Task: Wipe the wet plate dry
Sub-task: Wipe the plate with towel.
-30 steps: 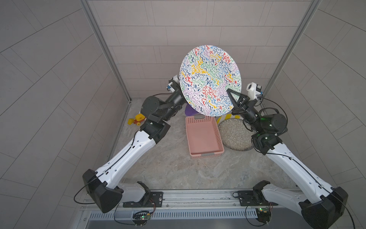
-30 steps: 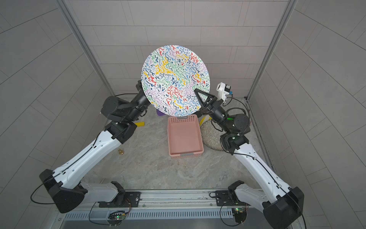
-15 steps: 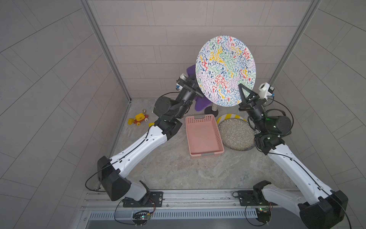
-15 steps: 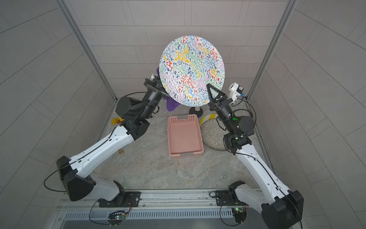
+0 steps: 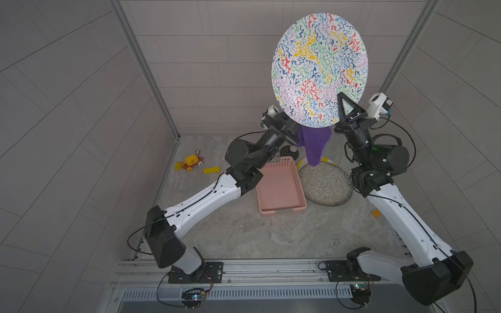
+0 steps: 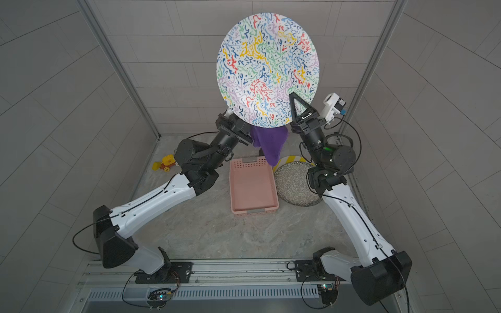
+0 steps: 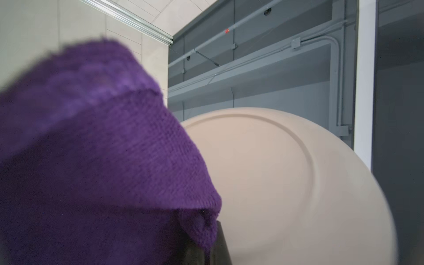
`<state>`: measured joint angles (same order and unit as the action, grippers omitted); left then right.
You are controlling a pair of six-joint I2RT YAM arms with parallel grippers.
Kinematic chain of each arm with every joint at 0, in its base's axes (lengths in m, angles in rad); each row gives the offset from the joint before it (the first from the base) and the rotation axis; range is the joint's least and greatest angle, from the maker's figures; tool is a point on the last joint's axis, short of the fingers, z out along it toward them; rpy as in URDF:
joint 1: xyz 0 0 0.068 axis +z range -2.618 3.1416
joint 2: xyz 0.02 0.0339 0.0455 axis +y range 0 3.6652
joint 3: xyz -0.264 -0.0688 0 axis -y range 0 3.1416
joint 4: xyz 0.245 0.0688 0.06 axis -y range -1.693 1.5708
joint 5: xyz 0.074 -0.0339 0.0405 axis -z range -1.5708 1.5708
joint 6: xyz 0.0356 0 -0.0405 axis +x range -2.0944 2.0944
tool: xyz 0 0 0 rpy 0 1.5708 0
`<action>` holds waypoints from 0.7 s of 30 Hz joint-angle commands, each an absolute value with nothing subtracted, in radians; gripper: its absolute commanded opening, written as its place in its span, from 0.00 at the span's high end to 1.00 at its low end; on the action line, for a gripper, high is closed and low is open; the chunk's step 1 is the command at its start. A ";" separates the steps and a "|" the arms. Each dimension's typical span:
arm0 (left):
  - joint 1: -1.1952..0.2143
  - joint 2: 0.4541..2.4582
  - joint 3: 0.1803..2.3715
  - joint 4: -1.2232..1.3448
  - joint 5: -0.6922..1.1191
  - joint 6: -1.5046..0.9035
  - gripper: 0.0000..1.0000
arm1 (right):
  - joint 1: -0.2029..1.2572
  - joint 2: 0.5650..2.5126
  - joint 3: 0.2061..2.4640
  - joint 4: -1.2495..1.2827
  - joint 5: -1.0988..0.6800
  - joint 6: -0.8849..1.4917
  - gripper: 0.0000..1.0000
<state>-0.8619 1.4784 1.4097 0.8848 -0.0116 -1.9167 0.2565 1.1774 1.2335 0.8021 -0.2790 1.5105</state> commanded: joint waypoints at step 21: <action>-0.770 1.312 1.802 -0.561 -0.169 -0.637 1.00 | 0.463 0.843 1.062 0.159 -0.362 1.054 1.00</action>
<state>-0.7811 1.2797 1.7943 -0.4629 -0.1501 -0.7315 0.4225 0.8688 1.0477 0.1619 -0.3458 1.1294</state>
